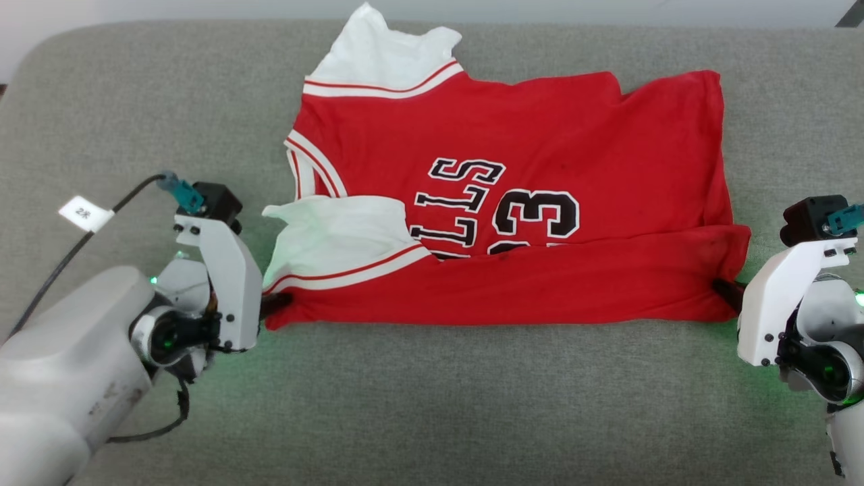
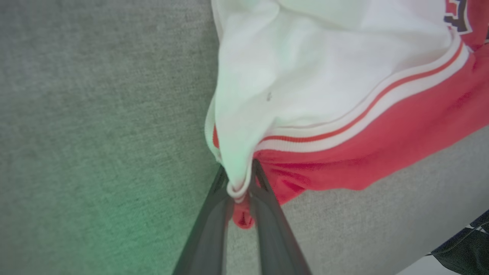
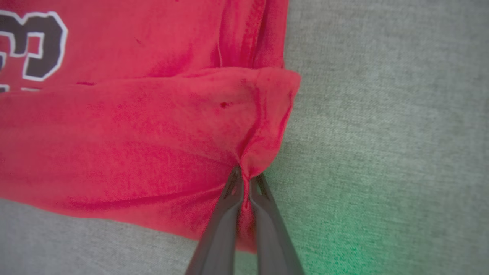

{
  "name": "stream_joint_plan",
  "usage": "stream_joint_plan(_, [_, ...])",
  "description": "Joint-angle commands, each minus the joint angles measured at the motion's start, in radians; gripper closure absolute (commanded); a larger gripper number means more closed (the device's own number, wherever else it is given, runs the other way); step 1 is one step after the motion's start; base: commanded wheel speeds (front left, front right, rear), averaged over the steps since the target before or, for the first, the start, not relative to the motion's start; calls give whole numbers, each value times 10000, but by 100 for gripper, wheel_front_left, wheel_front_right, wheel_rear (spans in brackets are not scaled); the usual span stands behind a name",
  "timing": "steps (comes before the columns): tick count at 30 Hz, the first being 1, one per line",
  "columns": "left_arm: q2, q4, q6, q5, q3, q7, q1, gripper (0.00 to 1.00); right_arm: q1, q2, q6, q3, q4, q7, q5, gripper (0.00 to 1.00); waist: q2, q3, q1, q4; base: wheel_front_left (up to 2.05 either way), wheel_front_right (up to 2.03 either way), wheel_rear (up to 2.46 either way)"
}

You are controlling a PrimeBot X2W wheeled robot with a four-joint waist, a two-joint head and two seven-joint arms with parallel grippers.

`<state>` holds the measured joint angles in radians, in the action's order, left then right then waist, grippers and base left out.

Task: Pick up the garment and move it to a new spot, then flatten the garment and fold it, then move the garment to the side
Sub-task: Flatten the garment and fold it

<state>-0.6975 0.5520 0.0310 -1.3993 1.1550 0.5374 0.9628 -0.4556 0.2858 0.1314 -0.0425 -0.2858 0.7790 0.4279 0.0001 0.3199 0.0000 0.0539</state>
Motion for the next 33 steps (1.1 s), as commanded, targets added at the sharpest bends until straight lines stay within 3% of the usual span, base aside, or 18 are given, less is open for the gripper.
stream_joint_plan(1, [-186,85,-120,-79,104,167,-285,100,457,115,-14,-115,-308,131,12,100,-1,-130,0,-21,0,0,0])
stream_joint_plan(9, [-868,-910,-611,-274,55,749,-281,100,707,550,-16,-146,421,605,402,100,-1,-629,0,20,0,0,0])
stream_joint_plan(20, [-1974,-3322,-1944,-426,283,1534,-789,100,1788,1038,-16,160,1927,2149,740,100,-1,-1006,0,145,0,0,0])
stream_joint_plan(25, [-2202,-4052,-2283,-418,363,1364,-1158,100,2310,780,-14,558,2420,2532,646,100,-1,-1011,0,159,0,0,0])
stream_joint_plan(29, [-2037,-4037,-2246,-402,436,1133,-1455,100,2533,479,-14,625,2553,2632,456,100,-1,-996,0,98,0,0,0])
stream_joint_plan(31, [-1927,-3888,-2176,-430,465,1042,-1564,87,2597,302,-14,615,2570,2626,405,100,-1,-982,0,59,0,0,0])
stream_joint_plan(33, [-1804,-3752,-2099,-409,479,938,-1628,57,2636,183,-14,568,2561,2624,389,94,-1,-979,0,22,0,0,0])
